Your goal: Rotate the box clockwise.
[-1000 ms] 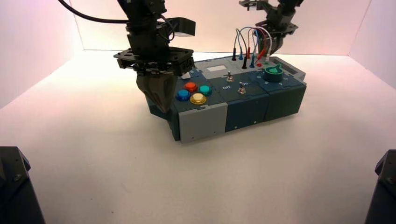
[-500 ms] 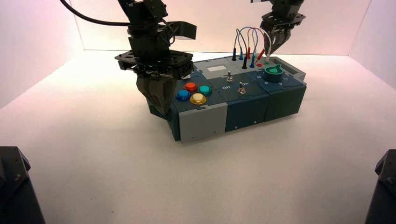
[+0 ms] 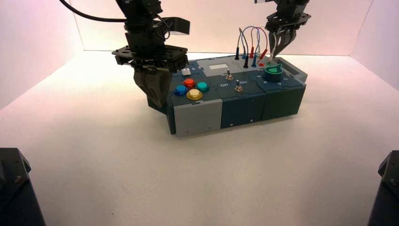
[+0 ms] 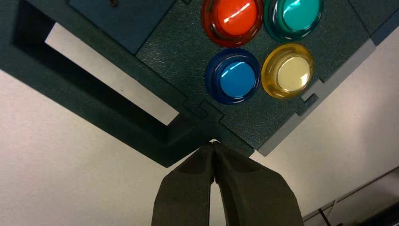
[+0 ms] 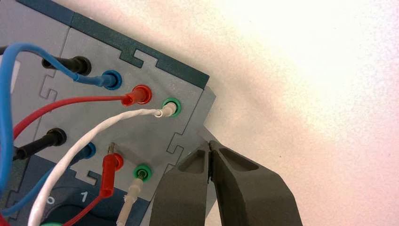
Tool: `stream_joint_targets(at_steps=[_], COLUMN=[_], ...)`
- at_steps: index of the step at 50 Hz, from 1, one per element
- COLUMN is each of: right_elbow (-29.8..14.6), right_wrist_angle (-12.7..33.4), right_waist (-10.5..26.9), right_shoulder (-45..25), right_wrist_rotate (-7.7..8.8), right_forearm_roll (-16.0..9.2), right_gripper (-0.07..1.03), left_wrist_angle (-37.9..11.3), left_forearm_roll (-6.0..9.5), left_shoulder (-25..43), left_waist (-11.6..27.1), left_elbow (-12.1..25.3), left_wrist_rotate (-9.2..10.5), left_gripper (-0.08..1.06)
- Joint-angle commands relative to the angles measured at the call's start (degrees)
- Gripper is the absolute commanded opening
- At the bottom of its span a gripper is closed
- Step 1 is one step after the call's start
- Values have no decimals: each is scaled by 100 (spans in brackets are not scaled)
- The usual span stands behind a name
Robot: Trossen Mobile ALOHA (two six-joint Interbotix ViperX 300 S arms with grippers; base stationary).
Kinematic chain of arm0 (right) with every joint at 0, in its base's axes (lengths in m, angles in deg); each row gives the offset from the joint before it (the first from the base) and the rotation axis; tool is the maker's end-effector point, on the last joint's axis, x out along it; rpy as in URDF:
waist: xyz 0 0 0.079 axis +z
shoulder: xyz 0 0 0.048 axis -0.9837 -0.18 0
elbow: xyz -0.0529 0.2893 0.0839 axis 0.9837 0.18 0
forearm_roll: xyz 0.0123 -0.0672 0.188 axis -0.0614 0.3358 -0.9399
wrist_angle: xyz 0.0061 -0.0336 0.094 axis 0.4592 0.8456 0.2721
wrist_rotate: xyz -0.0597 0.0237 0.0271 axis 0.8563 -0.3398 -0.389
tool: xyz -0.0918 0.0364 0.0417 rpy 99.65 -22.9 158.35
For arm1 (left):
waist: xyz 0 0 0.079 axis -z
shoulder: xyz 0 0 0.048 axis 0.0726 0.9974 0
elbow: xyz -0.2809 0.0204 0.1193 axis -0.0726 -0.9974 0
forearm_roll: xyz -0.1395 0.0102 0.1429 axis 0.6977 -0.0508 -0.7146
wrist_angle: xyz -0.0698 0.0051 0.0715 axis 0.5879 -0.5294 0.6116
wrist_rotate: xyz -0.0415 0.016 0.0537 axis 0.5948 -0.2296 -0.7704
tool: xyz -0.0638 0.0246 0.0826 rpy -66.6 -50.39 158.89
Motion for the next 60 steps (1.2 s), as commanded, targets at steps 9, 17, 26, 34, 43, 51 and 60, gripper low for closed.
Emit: stream_joint_targets(at_steps=[9, 17, 26, 34, 43, 51, 60], right_elbow=[44, -9, -26, 44, 53, 62, 97], right_wrist_angle=[-325, -492, -536, -466, -264, -167, -97], right_waist=[-35, -88, -88, -88, -97, -114, -114], right_shoulder=[149, 167, 70, 53, 79, 123, 132], right_wrist_rotate=[-9, -62, -62, -62, -44, -44, -44], right_forearm_roll=[-18, -18, -18, -18, -9, -18, -9], right_gripper=[-2, -2, -2, -2, -2, -2, -2], left_wrist_angle=[97, 79, 79, 97, 141, 176, 220], left_forearm_roll=[-26, -26, -26, -35, -35, -35, -26], left_shoulder=[-53, -53, -44, -26, 53, 176, 334], left_waist=[-167, -158, -158, -167, -176, -229, -334], left_elbow=[343, 352, 343, 387, 466, 589, 721], left_wrist_rotate=[-105, -105, -123, -132, -193, -299, -360], left_gripper=[-3, -3, -3, -3, -3, -3, -3])
